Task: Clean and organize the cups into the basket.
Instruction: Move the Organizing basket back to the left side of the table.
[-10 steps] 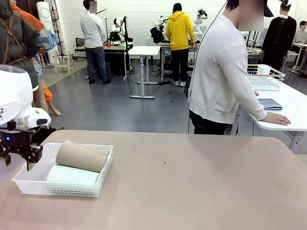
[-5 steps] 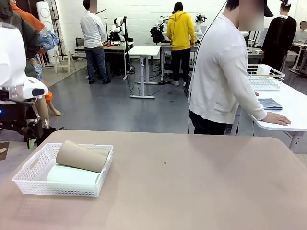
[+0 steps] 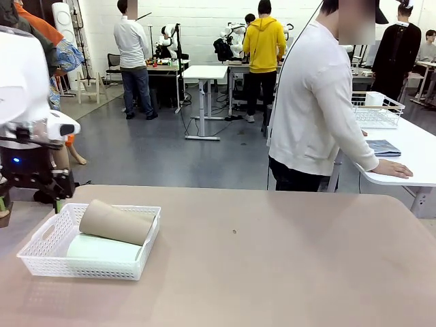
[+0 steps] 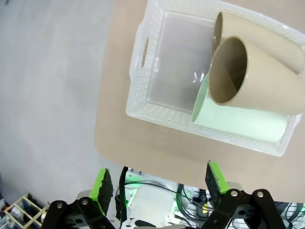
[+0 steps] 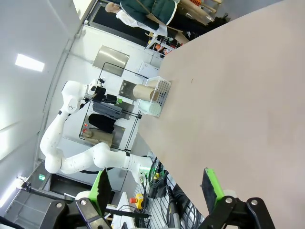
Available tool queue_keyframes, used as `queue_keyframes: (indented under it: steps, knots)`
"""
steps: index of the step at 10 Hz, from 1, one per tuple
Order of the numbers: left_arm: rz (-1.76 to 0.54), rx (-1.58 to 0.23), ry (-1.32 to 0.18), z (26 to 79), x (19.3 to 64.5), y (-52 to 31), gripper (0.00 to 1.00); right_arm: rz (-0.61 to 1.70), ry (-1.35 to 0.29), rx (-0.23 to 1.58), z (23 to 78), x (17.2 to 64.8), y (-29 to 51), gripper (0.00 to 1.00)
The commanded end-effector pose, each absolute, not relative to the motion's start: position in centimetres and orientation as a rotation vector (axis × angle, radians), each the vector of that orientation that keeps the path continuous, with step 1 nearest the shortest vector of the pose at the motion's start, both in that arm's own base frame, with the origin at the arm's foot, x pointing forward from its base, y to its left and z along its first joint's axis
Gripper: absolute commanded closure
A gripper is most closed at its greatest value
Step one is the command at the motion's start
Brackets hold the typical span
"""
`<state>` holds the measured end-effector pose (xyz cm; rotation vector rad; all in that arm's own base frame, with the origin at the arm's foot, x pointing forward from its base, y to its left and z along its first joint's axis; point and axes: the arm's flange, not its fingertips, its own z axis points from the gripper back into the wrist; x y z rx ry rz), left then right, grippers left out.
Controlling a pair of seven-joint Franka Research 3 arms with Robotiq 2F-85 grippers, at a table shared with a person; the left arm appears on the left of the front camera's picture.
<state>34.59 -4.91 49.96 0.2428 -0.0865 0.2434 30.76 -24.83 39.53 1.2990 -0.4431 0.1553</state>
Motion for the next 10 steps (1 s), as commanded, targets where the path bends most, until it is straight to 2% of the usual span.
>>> queue_keyframes:
  steps: [1,6,7,8,10]
  knots:
    - [0.191,0.269,-0.101,51.3,34.2,-3.4,0.0,0.159,-0.45,1.296,39.5,30.7,-24.7,0.0]
    - [0.204,0.256,-0.104,51.0,34.4,-3.8,0.0,0.159,-0.45,1.296,39.5,30.7,-24.7,0.0]
    - [0.106,0.08,0.026,52.0,34.5,-1.0,0.0,0.159,-0.45,1.296,39.5,30.7,-24.7,0.0]
    - [0.077,-0.131,0.049,54.0,34.1,3.4,0.0,0.159,-0.45,1.296,39.5,30.7,-24.7,0.0]
    - [-0.003,-0.427,0.065,55.8,33.2,12.1,0.0,0.159,-0.45,1.296,39.5,30.7,-24.7,0.0]
